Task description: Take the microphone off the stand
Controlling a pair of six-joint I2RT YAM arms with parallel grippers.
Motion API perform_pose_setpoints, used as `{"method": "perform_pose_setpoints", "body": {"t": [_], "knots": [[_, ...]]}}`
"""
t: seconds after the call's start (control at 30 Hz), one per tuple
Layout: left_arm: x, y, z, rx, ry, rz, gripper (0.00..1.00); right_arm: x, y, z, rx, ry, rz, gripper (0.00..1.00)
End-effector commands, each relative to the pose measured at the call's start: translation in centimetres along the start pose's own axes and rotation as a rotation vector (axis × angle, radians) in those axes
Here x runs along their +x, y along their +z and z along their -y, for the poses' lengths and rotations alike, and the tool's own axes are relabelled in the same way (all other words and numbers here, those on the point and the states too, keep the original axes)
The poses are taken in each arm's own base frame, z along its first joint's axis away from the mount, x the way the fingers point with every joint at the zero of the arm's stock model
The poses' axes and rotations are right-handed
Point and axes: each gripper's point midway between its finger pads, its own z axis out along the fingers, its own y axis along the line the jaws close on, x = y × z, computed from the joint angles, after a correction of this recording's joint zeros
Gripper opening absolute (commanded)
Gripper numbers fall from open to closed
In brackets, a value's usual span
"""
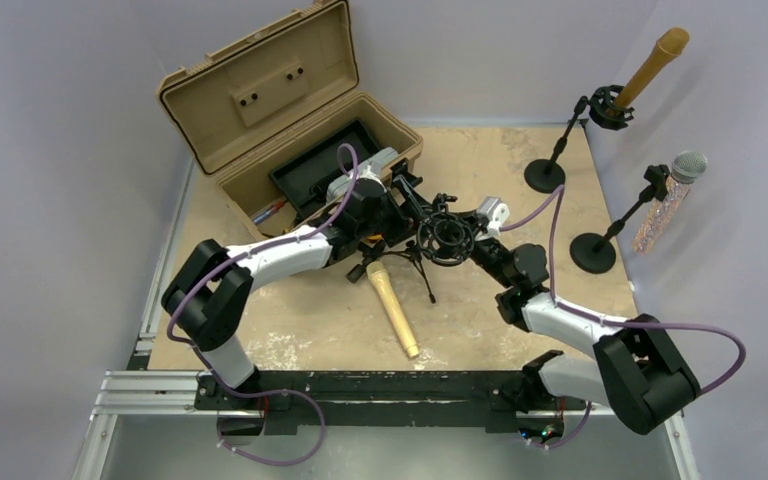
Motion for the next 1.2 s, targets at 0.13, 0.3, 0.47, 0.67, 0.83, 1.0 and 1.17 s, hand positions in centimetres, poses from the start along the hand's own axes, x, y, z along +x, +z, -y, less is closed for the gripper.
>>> {"method": "perform_pose_setpoints", "body": {"t": [0.13,0.3,0.47,0.67,0.83,1.0,1.17], "knots": [[-1.3,-3.9,9.0,0.432,0.006,-0.041,0.79,-6.6,-0.1,2.3,0.14,-0.03,0.135,0.0],[-1.8,-5.7,10.0,0.55,0.059,-0.022,0.89,-8.7,-0.8,1.6,0.138,-0.016,0.17,0.0],[-3.4,-7.5,10.7,0.65,0.105,0.023,0.9,-9.7,-0.6,0.2,0.07,0.028,0.173,0.0],[-3.3,-10.9,11.1,0.726,0.291,0.082,0.7,-14.0,0.6,-1.5,-0.024,0.06,0.231,0.0],[-2.8,-11.9,9.0,0.634,0.223,0.074,0.56,-16.1,1.4,-2.3,-0.086,0.058,0.242,0.0],[-3.1,-12.9,9.8,0.648,0.136,0.074,0.58,-16.7,1.7,-2.1,-0.076,0.029,0.25,0.0],[-2.8,-12.1,10.6,0.621,0.114,0.063,0.53,-17.9,1.6,-2.2,-0.076,0.014,0.288,0.0]]}}
